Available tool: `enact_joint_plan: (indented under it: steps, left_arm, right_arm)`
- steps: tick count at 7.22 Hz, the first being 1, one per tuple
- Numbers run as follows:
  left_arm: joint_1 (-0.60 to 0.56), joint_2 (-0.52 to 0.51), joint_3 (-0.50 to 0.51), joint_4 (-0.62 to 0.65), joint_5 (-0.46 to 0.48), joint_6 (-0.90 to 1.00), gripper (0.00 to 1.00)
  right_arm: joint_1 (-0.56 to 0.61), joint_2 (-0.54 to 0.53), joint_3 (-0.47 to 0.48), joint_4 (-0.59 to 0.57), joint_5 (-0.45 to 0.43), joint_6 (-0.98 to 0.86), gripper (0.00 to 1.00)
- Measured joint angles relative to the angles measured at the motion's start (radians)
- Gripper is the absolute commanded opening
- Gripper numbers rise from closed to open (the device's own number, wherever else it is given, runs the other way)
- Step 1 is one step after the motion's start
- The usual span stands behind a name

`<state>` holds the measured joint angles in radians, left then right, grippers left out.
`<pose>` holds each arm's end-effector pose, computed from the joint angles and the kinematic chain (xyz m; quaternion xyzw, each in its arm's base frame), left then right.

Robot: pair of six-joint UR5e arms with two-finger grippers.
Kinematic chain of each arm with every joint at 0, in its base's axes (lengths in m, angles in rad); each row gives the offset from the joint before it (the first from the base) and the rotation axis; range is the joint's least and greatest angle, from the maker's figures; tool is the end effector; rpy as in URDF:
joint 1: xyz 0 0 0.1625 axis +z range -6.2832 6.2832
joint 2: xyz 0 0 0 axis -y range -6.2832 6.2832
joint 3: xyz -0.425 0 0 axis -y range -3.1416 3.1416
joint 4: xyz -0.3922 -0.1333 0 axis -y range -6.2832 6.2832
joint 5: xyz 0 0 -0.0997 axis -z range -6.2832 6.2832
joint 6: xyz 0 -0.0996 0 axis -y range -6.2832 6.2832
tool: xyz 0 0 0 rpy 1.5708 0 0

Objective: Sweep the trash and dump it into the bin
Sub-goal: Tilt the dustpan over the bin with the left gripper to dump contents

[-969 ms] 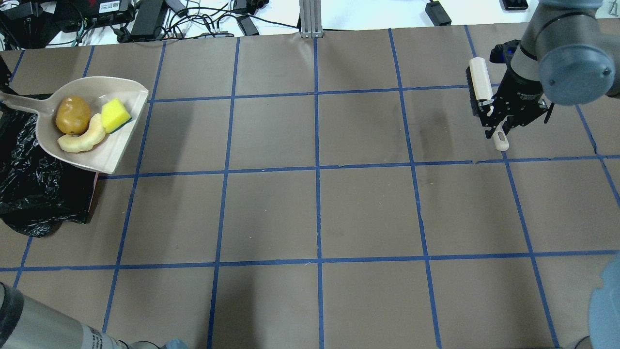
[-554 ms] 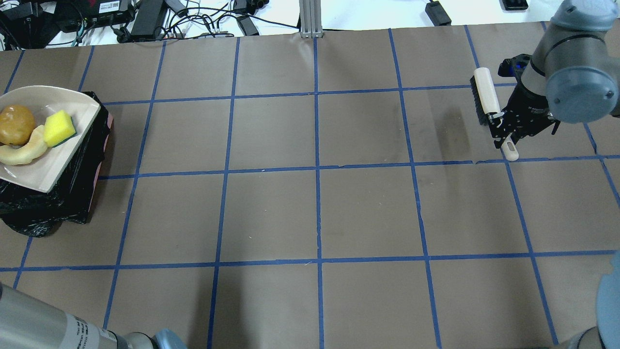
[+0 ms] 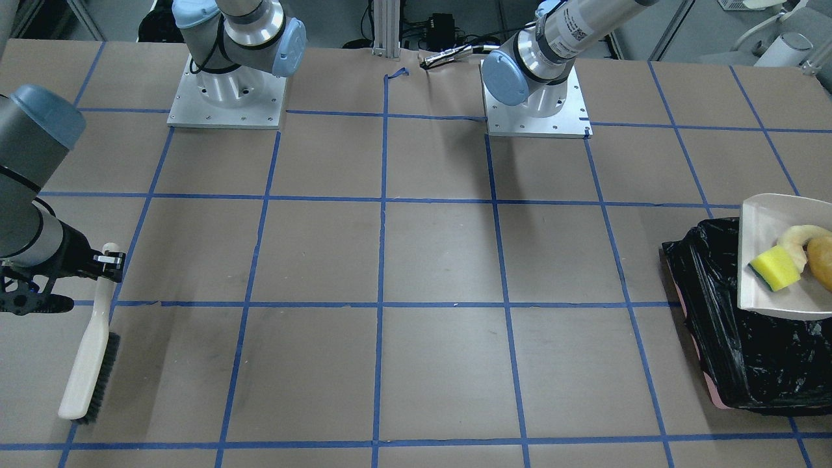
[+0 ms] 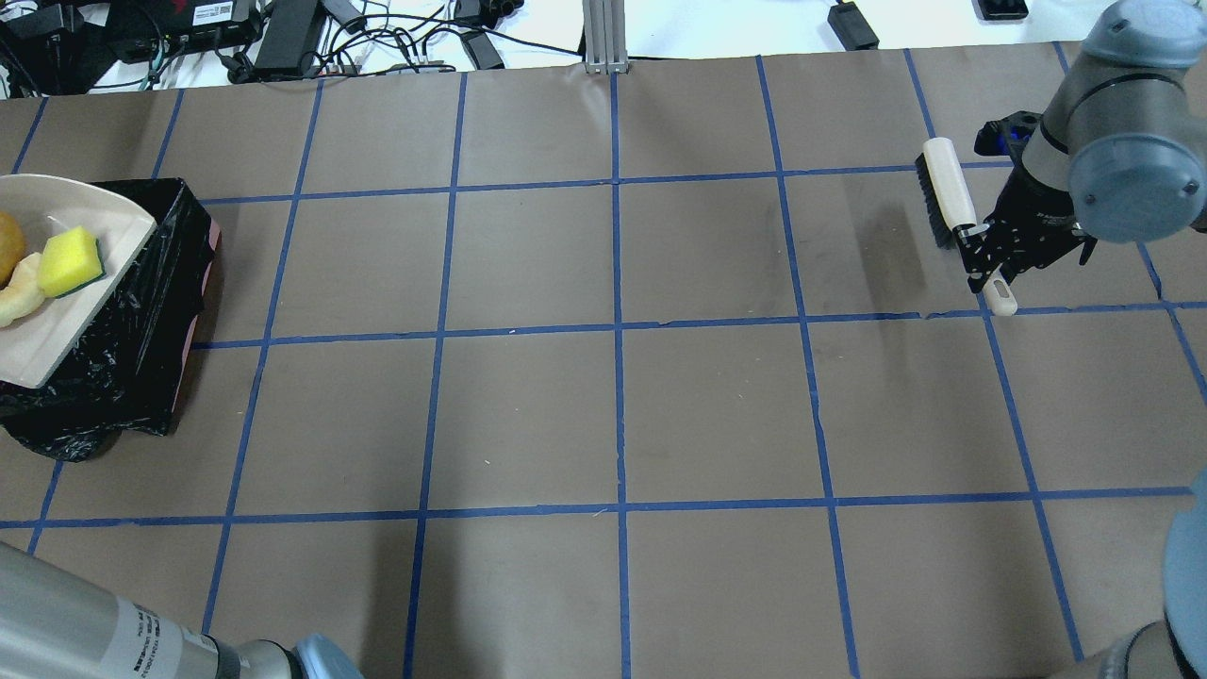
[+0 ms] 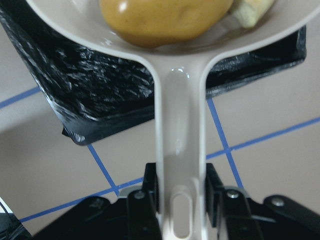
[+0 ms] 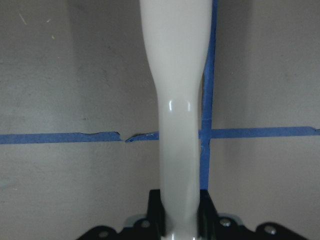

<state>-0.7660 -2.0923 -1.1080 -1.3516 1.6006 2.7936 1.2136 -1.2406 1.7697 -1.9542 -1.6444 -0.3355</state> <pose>0.4268 -0.5914 0.4256 0.8350 0.5442 0.0326 0.0747 -0.0780 -0.5693 0.2538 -0.0081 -0.9966 -0.0809 0.0098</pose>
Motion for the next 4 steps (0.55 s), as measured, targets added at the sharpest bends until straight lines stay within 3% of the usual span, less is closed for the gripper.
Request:
enact_joint_plan:
  steps: [4]
  left_arm:
    - [0.012,-0.043,0.040,0.060,0.000,0.094,0.05]
  right_arm:
    - [-0.005,0.015,0.000,0.003,0.000,0.008,0.00]
